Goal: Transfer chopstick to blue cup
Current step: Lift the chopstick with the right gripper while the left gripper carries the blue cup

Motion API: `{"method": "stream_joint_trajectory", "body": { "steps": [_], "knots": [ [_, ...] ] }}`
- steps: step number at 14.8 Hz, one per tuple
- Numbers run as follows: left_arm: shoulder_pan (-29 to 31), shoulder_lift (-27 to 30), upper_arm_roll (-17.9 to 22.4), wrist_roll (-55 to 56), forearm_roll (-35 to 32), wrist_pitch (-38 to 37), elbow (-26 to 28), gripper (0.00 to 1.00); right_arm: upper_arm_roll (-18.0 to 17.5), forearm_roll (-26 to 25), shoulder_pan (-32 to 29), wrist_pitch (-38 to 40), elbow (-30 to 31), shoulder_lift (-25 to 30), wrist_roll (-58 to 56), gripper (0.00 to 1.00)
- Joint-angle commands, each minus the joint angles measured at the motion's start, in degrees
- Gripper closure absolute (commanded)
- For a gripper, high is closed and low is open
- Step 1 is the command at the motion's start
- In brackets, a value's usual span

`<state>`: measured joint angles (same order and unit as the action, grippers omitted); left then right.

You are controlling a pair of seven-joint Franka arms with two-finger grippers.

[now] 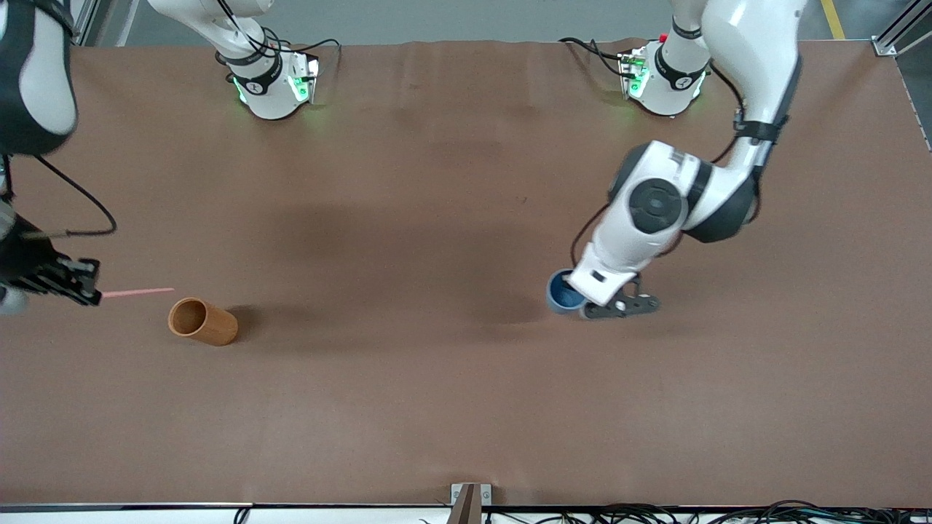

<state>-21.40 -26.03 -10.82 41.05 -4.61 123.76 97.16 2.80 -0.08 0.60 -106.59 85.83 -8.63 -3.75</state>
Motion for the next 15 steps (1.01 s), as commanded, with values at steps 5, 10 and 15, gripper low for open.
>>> {"method": "stream_joint_trajectory", "body": {
  "steps": [5, 10, 15],
  "knots": [
    [-11.72, -9.02, 0.54, 17.46, -1.45, -0.36, -9.26, 1.00, -0.07, -0.18, -0.77, 6.21, 8.56, 15.92, 0.68, 0.93],
    [-15.95, -12.81, 1.07, 22.05, -2.51, 0.34, -11.03, 0.99, -0.07, -0.10, -0.86, 5.78, 9.09, 16.72, 0.68, 0.94],
    [-16.39, -13.78, 0.98, 22.58, -2.51, 1.75, -11.55, 0.79, 0.02, -0.10, -1.12, 5.60, 7.17, 16.11, 0.50, 0.95]
  ]
}}
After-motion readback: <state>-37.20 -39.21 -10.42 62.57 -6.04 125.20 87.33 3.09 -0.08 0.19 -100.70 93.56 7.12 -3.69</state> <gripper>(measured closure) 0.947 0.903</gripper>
